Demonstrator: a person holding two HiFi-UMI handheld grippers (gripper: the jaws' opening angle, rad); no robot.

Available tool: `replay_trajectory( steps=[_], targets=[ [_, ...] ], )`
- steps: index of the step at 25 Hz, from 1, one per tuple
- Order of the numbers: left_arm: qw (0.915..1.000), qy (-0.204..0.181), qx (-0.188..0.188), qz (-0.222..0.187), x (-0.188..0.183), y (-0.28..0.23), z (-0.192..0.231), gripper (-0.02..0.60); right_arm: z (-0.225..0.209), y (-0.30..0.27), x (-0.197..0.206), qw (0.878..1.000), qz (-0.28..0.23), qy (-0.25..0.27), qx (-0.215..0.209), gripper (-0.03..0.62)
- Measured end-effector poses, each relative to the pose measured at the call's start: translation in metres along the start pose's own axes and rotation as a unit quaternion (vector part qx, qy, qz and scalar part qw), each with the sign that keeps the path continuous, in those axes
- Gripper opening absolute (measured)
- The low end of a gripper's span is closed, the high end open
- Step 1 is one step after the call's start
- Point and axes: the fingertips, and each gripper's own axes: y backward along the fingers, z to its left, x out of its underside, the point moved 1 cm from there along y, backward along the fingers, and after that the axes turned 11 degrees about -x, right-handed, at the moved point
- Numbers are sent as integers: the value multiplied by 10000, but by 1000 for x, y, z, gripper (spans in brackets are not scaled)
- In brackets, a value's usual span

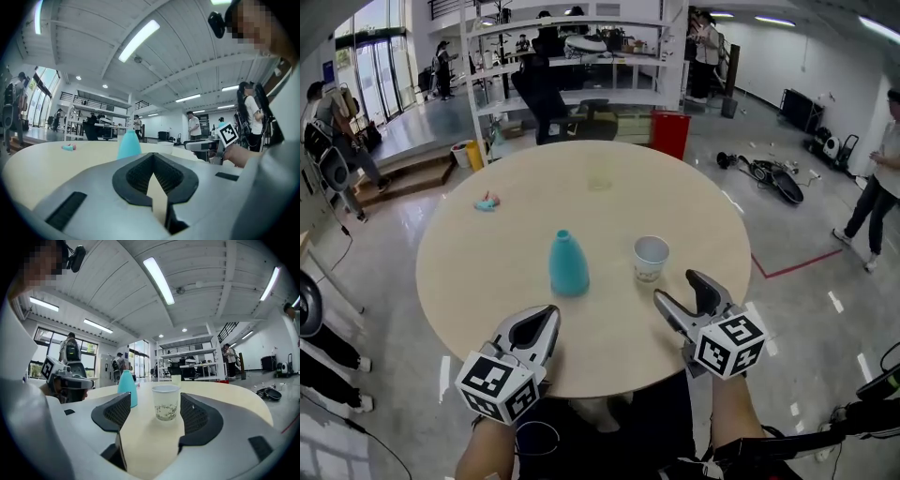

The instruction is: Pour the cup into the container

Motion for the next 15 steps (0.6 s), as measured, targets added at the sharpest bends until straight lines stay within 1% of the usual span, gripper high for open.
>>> replay_trajectory(
  steps=[4,8,11,13,15],
  targets=[
    [10000,-8,-47,6,-1,-11,16,2,-9,-22,3,9997,218,-93,-62,332],
    [9998,-50,-205,32,2,-17,40,2,-26,-45,22,9970,733,-239,60,358],
    [9995,76,-293,112,7,-25,57,2,-32,-60,26,9961,840,-280,26,359],
    [9992,91,-353,155,7,-30,64,2,-35,-67,26,9956,888,-295,5,359],
    [9987,107,-379,311,11,-37,67,2,-38,-72,26,9952,920,-342,6,359]
  ],
)
